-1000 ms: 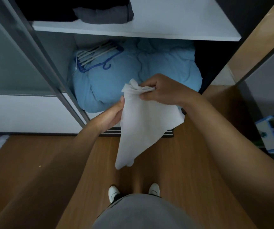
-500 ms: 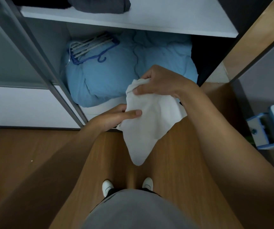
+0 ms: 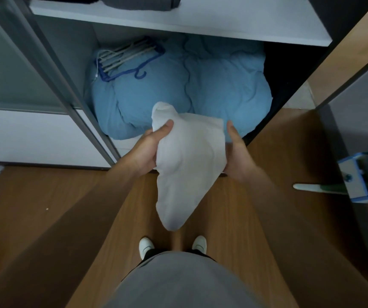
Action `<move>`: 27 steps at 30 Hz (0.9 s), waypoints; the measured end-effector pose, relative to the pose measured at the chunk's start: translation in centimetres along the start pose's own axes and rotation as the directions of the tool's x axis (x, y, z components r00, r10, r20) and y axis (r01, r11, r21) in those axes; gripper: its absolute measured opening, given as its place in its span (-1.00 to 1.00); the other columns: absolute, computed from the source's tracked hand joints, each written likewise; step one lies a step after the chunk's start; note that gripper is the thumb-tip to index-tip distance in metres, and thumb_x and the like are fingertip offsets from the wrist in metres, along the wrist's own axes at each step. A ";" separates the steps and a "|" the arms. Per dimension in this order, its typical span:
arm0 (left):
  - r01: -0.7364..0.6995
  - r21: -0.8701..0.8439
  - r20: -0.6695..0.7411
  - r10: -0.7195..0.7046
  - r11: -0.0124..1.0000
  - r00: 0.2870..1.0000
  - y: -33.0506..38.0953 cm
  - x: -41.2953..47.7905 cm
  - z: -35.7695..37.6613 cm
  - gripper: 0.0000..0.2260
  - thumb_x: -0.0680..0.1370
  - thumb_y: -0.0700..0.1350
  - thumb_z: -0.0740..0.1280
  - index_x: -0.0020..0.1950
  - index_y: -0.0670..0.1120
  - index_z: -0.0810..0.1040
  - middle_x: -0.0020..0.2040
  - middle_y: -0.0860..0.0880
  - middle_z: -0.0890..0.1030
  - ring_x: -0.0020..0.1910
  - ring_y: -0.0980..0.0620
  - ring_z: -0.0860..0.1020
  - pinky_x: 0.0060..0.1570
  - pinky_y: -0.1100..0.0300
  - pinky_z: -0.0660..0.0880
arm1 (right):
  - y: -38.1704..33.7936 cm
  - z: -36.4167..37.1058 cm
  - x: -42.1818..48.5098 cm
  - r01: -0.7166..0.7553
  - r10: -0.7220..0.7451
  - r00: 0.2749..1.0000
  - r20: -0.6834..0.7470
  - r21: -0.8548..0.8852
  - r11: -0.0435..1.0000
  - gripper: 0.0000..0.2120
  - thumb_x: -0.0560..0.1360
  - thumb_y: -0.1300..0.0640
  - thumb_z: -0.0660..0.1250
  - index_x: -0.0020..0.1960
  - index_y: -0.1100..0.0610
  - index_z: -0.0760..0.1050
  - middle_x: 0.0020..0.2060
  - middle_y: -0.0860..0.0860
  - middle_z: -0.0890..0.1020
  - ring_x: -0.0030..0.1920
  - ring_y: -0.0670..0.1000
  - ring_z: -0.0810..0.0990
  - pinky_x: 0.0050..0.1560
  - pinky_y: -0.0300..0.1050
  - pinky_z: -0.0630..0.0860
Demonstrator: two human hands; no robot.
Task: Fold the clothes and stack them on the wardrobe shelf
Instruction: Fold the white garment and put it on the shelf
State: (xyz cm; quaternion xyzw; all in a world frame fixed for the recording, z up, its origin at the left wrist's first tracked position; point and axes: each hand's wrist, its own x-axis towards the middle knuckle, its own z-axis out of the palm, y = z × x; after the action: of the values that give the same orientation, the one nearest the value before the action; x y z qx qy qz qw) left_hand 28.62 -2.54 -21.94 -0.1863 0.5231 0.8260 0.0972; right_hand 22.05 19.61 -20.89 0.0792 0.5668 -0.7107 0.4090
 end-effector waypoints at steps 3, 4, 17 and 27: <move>-0.009 0.002 -0.062 0.010 1.000 0.998 0.5 0.2 -0.6 -0.71 0.54 0.16 0.37 0.16 0.04 0.63 0.13 -0.06 0.70 0.09 -0.07 0.68 -0.11 0.07 0.64 | 1.8 0.1 0.0 0.070 -0.091 0.991 -0.101 -0.193 0.979 -0.46 0.48 -0.27 0.38 0.31 0.05 0.56 0.08 -0.05 0.72 0.12 -0.03 0.69 0.10 -0.12 0.59; -0.009 0.011 -0.084 0.010 1.000 0.996 0.6 0.2 -0.8 -0.71 0.56 0.15 0.36 0.17 0.01 0.62 0.11 -0.06 0.71 0.08 -0.06 0.69 -0.12 0.09 0.64 | 1.9 0.2 0.2 0.122 -0.184 0.968 -0.168 -0.323 0.938 -0.57 0.51 -0.19 0.40 0.20 0.10 0.62 -0.02 -0.01 0.74 0.02 -0.03 0.71 0.00 -0.14 0.61; 0.003 0.172 -0.305 0.050 0.985 0.951 1.4 0.4 -2.1 -0.71 0.58 0.21 0.30 0.10 0.03 0.59 -0.04 0.01 0.74 -0.05 0.01 0.71 -0.04 0.08 0.61 | -1.9 2.3 -2.0 0.316 -0.449 0.882 -0.147 -0.522 0.792 -0.54 0.59 -0.01 0.37 -0.16 0.43 0.55 -0.30 0.27 0.59 -0.32 0.06 0.52 -0.25 -0.08 0.43; 0.101 -0.204 0.005 -0.102 0.974 0.995 2.1 -0.8 0.2 -0.57 0.56 0.22 0.30 0.25 -0.06 0.59 0.21 -0.11 0.66 0.17 -0.12 0.64 0.01 0.03 0.63 | -0.6 1.7 -2.4 0.060 -0.067 0.997 -0.047 -0.146 0.987 -0.52 0.40 -0.19 0.44 0.20 0.07 0.60 0.01 0.04 0.74 -0.01 0.02 0.73 -0.18 -0.15 0.64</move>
State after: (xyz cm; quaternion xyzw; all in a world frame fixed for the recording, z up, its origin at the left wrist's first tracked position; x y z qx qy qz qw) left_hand 28.59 -3.26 -19.80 -0.2242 0.4256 0.8687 0.1181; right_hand 23.81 19.31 -18.51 0.0496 0.6294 -0.6783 0.3759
